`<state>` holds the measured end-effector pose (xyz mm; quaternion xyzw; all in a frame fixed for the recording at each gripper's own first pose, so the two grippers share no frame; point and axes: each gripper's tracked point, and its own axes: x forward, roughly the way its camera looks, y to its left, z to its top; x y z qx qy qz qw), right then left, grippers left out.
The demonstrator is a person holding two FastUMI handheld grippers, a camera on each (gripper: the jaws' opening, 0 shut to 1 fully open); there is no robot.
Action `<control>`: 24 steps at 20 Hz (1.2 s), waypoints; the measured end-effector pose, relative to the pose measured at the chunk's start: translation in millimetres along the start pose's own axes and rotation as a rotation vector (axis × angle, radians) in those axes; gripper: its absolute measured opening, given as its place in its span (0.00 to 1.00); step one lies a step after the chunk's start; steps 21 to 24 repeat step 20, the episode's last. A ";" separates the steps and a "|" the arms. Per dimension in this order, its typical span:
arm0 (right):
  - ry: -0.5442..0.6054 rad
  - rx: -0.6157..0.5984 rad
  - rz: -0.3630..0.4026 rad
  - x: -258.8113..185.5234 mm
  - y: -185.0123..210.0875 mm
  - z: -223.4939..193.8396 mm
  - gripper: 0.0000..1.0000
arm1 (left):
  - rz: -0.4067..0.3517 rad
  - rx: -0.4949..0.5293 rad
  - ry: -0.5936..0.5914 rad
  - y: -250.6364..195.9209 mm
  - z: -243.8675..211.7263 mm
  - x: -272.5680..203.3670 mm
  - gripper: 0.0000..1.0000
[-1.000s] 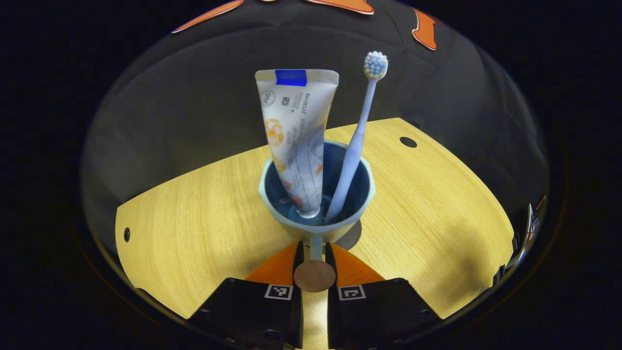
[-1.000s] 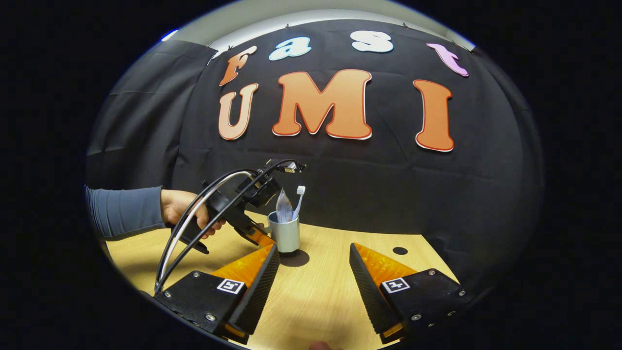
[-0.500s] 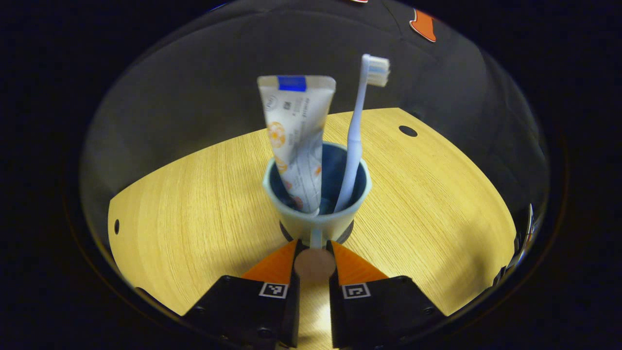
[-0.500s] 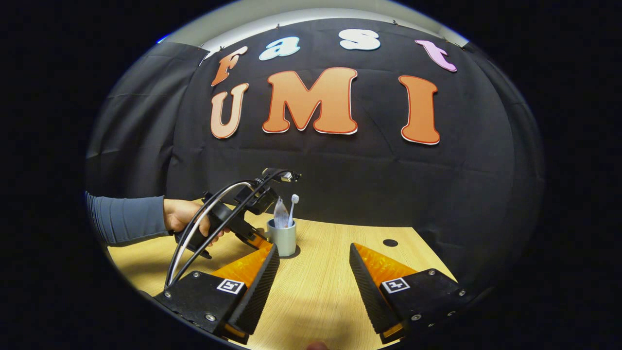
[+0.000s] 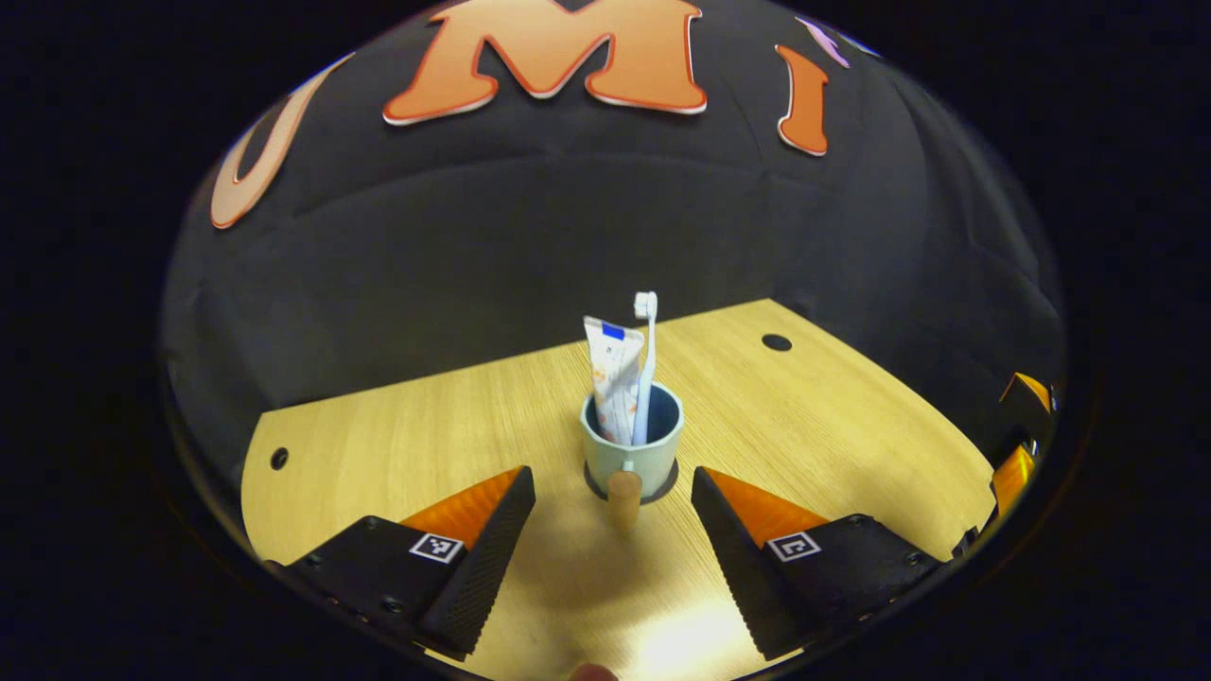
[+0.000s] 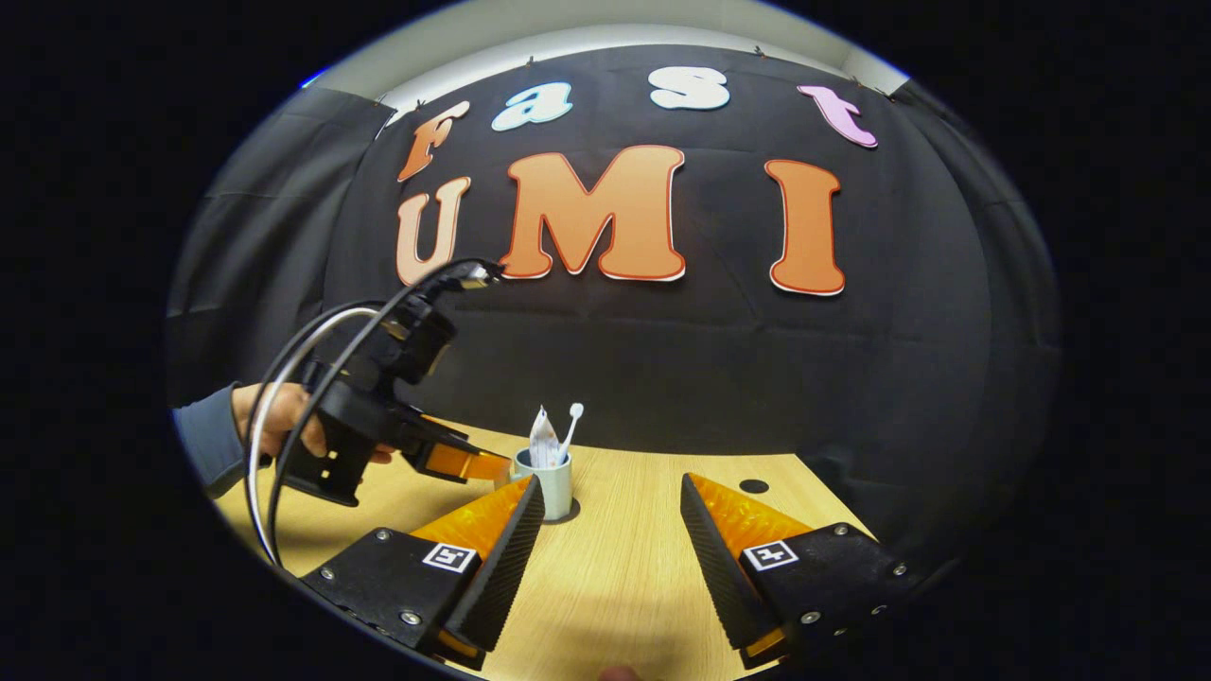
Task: Put the toothbrush and toothpaste on the desktop into the cup, then pick up the cup and place it on the coaster on the desktop.
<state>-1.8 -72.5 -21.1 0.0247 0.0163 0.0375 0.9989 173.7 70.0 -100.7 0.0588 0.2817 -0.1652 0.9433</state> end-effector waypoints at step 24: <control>-0.180 -0.010 0.002 28.6 83.2 58.5 0.87 | 0.288 -0.068 -0.574 103.8 52.5 -197.5 0.99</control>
